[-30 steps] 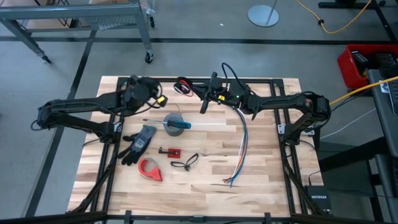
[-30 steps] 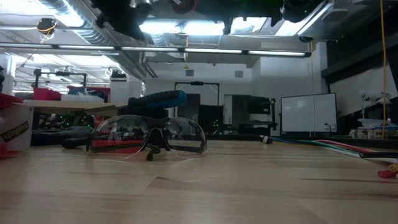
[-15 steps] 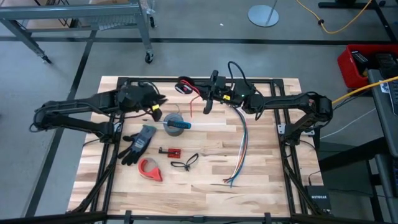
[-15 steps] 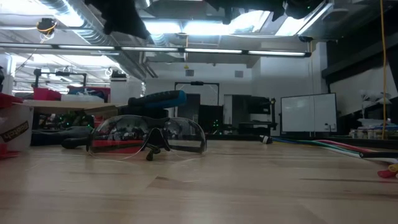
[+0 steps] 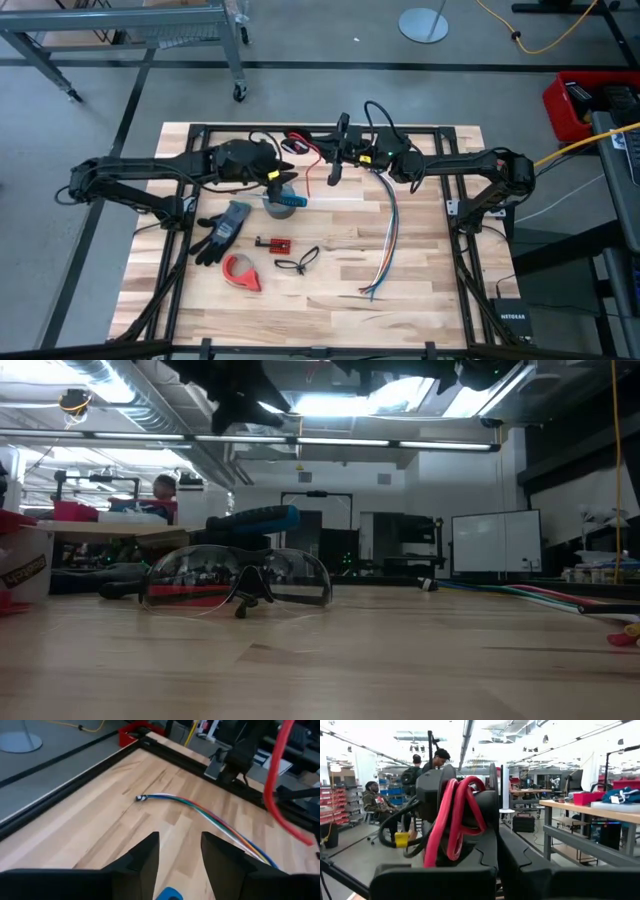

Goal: Coil cords
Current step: Coil the red wire into the black spool

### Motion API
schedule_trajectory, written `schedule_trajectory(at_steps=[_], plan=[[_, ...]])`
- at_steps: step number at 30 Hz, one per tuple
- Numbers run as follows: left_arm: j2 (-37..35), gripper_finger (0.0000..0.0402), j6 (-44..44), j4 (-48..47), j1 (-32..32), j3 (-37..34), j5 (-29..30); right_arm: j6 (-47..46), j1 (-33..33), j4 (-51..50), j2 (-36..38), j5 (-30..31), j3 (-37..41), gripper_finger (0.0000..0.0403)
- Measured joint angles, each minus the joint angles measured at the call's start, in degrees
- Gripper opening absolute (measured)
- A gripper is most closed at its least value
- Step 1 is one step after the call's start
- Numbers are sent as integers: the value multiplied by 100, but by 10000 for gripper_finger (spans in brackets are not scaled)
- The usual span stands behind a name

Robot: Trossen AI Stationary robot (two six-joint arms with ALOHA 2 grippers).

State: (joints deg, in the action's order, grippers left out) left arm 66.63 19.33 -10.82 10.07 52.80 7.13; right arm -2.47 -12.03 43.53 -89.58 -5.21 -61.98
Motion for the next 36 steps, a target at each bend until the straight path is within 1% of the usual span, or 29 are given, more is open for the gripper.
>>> schedule_trajectory(at_steps=[5,10,14,18,26,31,34,36], plan=[[-82,115,-17,129,4,0,-12,221,0,2,0,-70,0,1],[-107,96,-70,421,2,0,-270,467,0,15,0,-57,0,1],[-129,87,-15,453,4,0,-438,657,0,23,0,-49,0,1],[-116,86,35,496,4,-3,-606,772,0,154,0,-44,0,1],[-103,86,127,1148,2,-3,-1082,1194,0,438,-2,-39,0,1],[-103,86,-40,1147,0,-3,-1118,1297,2,428,-2,-41,0,1],[-105,86,-137,1139,47,-3,-1094,1295,2,194,15,-40,-2,1],[-145,86,-185,1083,106,-3,-1082,1295,2,-303,90,-39,-2,1]])
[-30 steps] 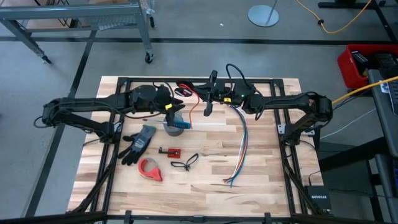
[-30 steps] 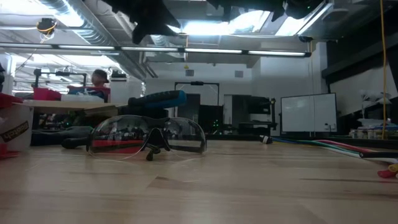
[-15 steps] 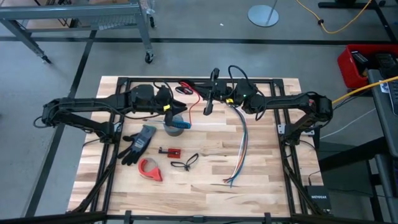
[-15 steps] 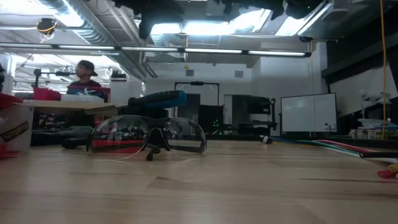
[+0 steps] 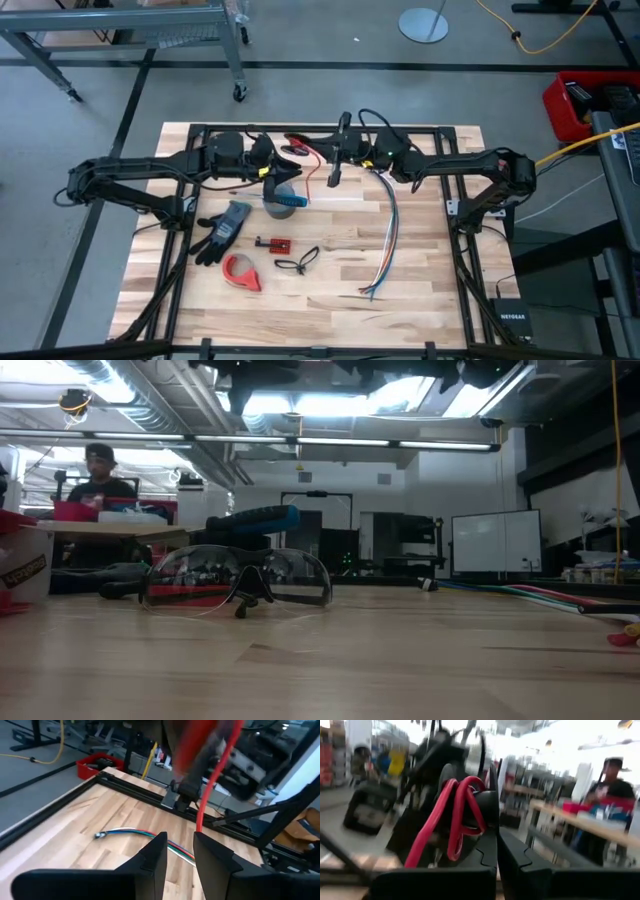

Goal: Coil cords
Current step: Coil the red wire into the black spool

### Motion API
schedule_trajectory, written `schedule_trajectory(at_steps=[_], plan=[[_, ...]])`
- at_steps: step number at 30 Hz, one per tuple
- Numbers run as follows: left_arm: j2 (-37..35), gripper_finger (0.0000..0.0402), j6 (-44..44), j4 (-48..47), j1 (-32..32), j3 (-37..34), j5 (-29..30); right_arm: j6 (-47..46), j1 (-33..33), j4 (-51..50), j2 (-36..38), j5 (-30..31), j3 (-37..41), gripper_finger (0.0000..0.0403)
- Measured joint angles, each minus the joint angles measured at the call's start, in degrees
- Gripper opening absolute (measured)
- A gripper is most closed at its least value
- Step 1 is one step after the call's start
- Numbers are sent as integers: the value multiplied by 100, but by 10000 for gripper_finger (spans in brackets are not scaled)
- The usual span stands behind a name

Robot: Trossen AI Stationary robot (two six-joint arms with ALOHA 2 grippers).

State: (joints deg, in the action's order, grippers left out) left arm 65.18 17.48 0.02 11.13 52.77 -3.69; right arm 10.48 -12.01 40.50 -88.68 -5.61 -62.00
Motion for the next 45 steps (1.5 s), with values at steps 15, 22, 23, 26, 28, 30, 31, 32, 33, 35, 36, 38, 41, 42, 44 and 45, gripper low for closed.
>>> schedule_trajectory(at_steps=[15,22,23,26,28,30,31,32,33,35,36,38,41,42,44,45], plan=[[-334,86,-746,-657,199,0,19,-830,2,-2487,721,-995,0,1],[-332,86,-748,-662,97,0,-19,-894,2,-2846,714,-1099,0,1],[-332,86,-748,-665,64,0,-22,-892,-1,-2862,714,-1102,0,1],[-350,86,-749,-668,-44,0,-30,-892,-2,-2939,713,-1101,0,1],[-358,86,-748,-656,-110,0,-36,-894,-2,-2961,710,-1102,0,1],[-367,86,-775,-642,-146,0,-38,-894,-2,-2961,711,-1104,0,1],[-368,86,-828,-606,-162,0,-37,-894,-2,-2961,710,-1125,0,1],[-369,86,-878,-539,-177,0,-36,-894,-2,-2963,710,-1179,0,1],[-369,86,-901,-464,-179,0,-36,-894,-2,-2961,710,-1204,0,1],[-369,86,-956,-277,-180,1,-36,-895,0,-2961,710,-1206,0,1],[-369,86,-1007,-246,-179,2,-36,-911,0,-2966,710,-1206,0,1],[-371,86,-1044,-184,-179,2,-36,-1016,0,-2969,710,-1220,0,1],[-370,86,-1047,-189,-179,2,-36,-1026,0,-2961,710,-1352,0,1],[-368,86,-1048,-186,-179,2,-36,-1027,1,-2962,710,-1353,0,1],[-364,86,-1047,-184,-179,2,-36,-1026,4,-2961,710,-1354,0,1],[-362,86,-1047,-186,-179,2,-36,-1025,4,-2955,710,-1353,0,1]])
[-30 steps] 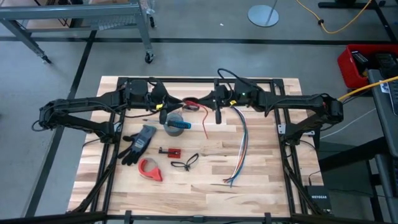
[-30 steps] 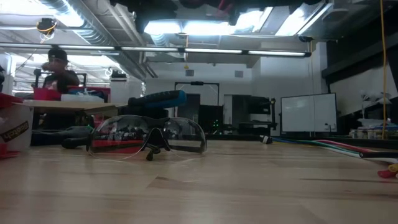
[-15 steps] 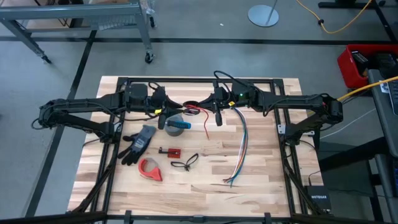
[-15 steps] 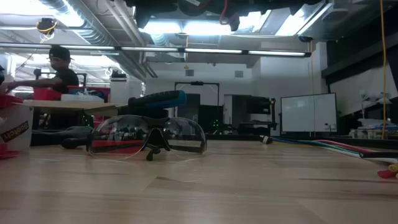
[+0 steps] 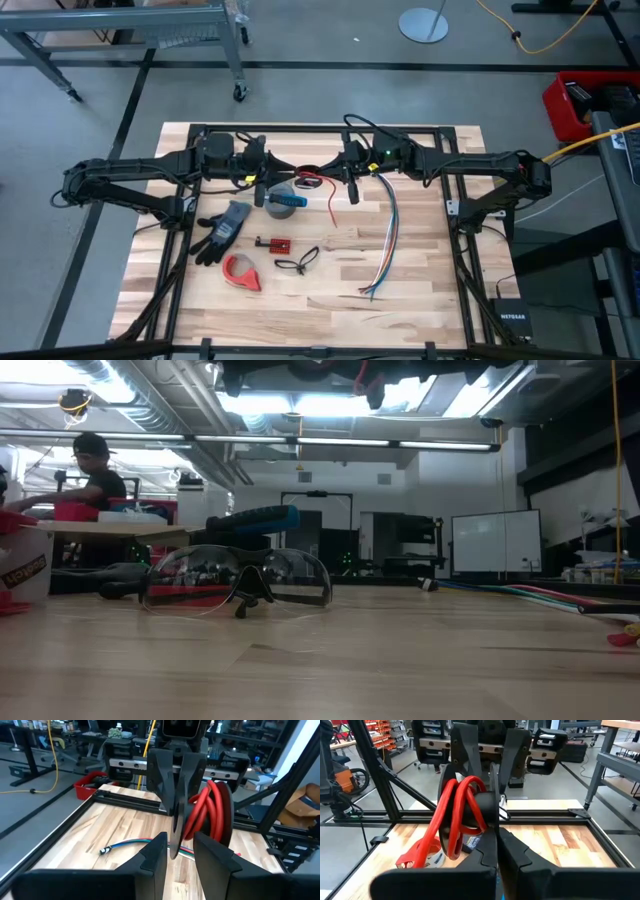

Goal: Coil cords
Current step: Coil the red wire into the black spool

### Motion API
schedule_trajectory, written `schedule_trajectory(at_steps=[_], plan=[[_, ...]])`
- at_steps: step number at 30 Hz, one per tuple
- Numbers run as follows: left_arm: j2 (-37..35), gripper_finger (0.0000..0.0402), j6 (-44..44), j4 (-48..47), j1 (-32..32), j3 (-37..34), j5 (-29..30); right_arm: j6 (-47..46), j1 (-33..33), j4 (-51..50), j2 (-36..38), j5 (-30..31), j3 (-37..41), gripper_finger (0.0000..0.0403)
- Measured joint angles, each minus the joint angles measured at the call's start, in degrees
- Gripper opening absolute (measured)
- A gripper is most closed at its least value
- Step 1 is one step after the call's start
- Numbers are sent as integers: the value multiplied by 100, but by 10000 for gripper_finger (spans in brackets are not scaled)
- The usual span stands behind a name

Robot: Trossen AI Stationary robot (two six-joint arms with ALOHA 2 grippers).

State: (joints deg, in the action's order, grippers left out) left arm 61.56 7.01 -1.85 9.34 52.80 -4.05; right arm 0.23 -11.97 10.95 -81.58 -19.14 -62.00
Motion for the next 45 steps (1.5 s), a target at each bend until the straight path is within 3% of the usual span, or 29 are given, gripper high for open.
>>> schedule_trajectory(at_steps=[6,21,29,45], plan=[[4,76,-118,111,0,0,0,-2,0,177,0,-75,0,1],[4,5,-153,233,-1,0,-66,-13,0,277,0,-196,0,1],[4,1,-128,242,0,0,-64,-13,0,283,0,-196,0,3],[-230,0,-101,-259,22,-2,345,-8,0,610,-2,11,0,112]])
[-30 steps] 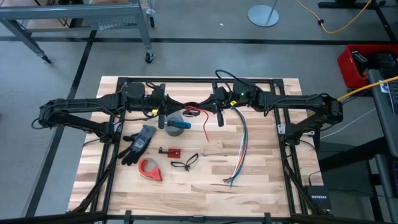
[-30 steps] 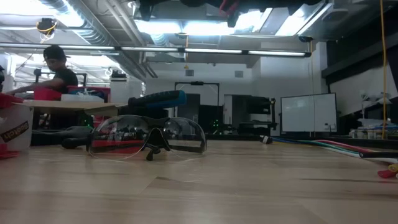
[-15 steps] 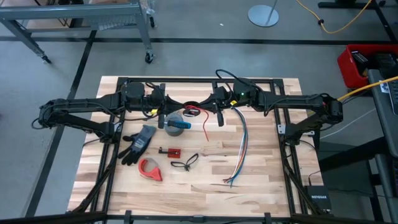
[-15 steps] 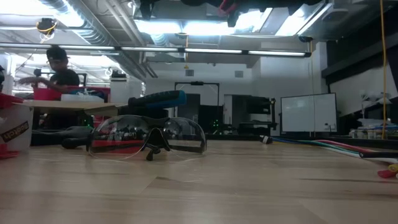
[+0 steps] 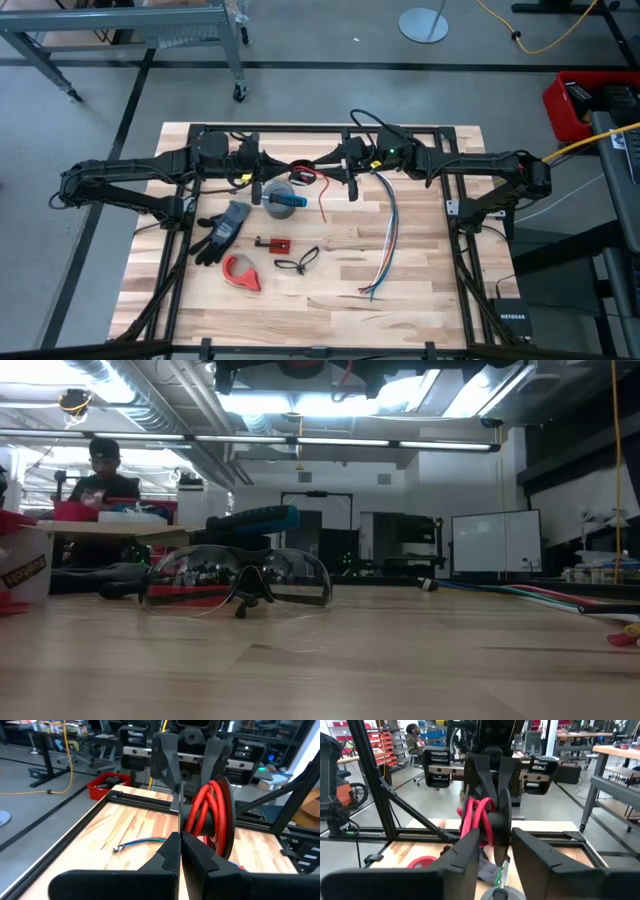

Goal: Coil cords
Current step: Coil the red wire into the black spool

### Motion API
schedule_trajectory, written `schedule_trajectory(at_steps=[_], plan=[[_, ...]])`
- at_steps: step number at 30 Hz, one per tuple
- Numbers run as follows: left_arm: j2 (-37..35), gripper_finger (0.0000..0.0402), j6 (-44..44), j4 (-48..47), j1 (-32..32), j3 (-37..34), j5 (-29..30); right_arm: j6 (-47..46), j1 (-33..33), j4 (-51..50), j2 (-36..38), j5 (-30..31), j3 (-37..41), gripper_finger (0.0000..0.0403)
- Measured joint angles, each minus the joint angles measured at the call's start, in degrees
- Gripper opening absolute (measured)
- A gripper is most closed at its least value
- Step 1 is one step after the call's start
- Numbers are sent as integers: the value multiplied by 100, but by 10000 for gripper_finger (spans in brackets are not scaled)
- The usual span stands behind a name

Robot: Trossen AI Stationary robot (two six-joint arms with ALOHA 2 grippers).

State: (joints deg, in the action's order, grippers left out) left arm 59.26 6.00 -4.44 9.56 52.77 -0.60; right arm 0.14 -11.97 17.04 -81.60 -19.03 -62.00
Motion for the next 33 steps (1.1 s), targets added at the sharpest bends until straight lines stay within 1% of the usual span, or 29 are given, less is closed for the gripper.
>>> schedule_trajectory(at_steps=[5,11,14,17,24,29,33], plan=[[-252,0,-2,-235,-1,0,195,7,-7,48,0,48,0,139],[-687,0,-2,-779,0,2,683,13,-7,47,0,852,0,142],[-880,0,-2,-978,0,2,929,13,-7,45,2,1102,0,142],[-1022,0,-3,-1069,0,1,1117,-69,-7,-31,2,1076,0,142],[-1098,0,-174,-969,0,2,1263,-752,0,-640,-55,1049,0,142],[-1041,0,-180,-965,0,2,1523,-1190,73,-654,-317,1049,0,142],[-1037,0,-214,-957,0,2,1689,-1222,198,-661,-600,1045,2,142]])
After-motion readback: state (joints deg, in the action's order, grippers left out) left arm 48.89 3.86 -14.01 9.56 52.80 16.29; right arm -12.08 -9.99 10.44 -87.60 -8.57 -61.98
